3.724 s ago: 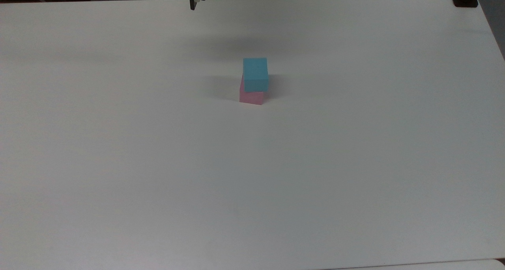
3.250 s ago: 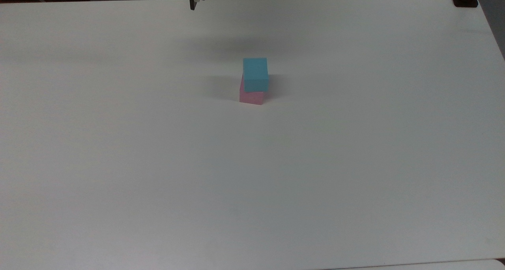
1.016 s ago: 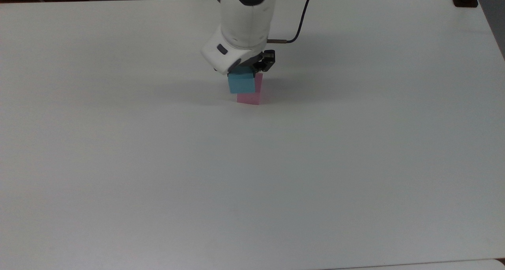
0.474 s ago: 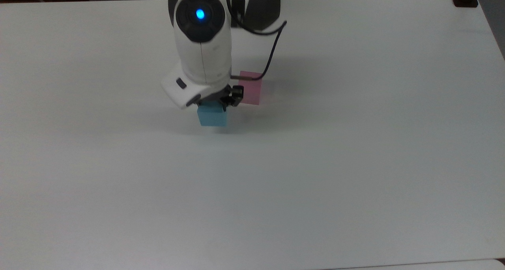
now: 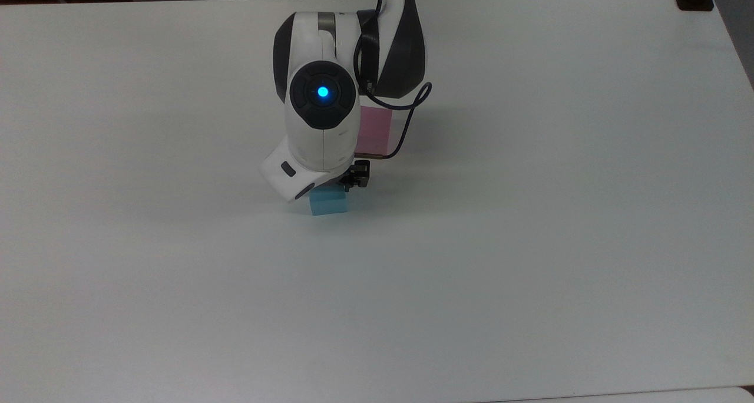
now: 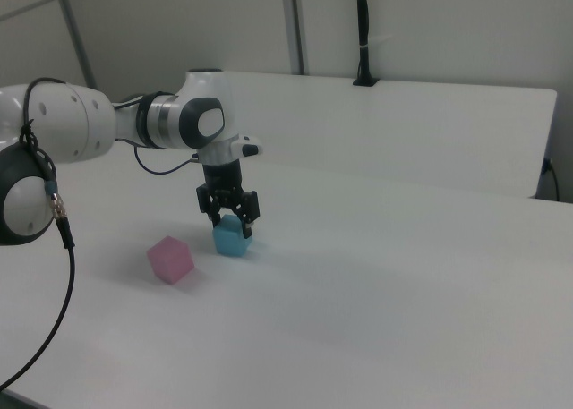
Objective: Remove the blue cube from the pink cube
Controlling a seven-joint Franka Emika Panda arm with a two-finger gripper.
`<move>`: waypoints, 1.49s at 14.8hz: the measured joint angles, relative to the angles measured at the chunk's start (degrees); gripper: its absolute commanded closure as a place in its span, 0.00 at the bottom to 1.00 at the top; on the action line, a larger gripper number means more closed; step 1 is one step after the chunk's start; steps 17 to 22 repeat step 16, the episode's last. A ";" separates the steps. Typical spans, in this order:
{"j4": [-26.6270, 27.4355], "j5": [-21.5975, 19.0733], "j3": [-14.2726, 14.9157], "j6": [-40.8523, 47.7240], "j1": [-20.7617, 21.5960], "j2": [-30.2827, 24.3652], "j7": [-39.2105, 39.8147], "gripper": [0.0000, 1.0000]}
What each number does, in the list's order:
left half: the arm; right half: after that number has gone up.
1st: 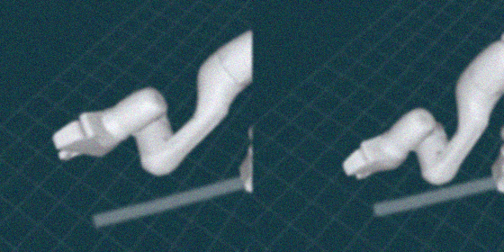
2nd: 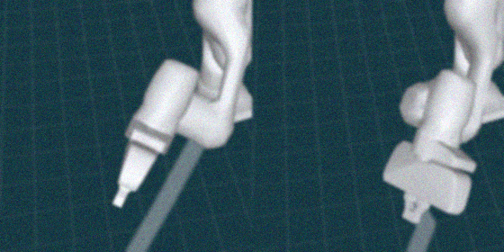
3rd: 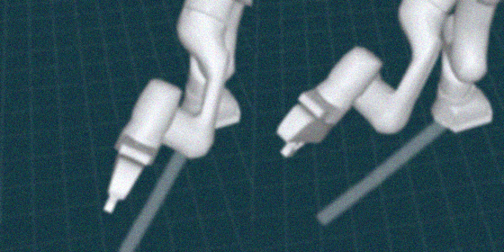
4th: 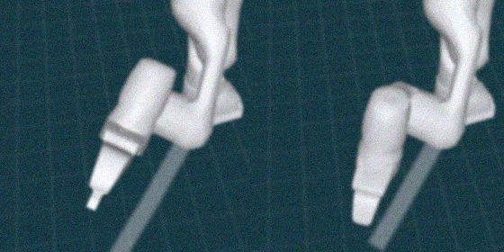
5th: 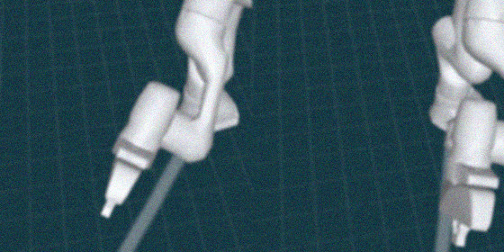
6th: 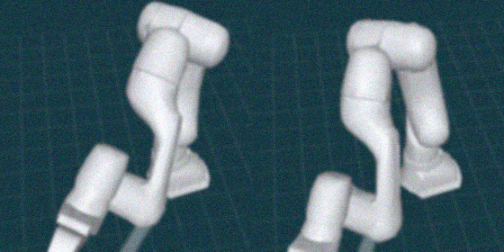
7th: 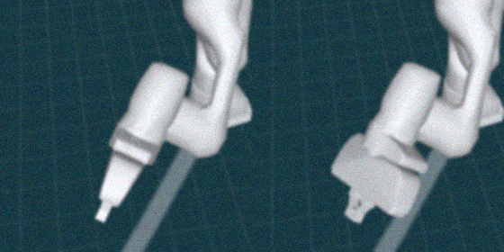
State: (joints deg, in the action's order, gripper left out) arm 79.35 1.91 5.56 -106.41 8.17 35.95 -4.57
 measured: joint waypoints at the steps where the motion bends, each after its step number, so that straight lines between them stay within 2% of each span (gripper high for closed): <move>1: -0.31 0.42 0.00 0.00 0.00 -0.01 0.00 0.00; 4: -1.36 0.53 0.00 0.58 0.20 -1.33 -0.23 0.00; 6: -1.48 0.61 0.00 4.40 0.31 -5.04 -1.76 0.00; 9: 0.21 1.22 0.02 11.24 0.25 -14.10 -3.79 0.00; 11: 3.62 1.47 0.12 15.22 -0.25 -21.78 -3.97 0.00; 15: 10.15 1.49 0.31 17.72 -1.95 -31.14 -3.97 0.00; 16: 11.44 1.49 0.36 17.72 -2.01 -32.42 -3.97 0.00; 22: 11.44 1.49 0.36 17.72 -2.01 -32.42 -3.97 0.00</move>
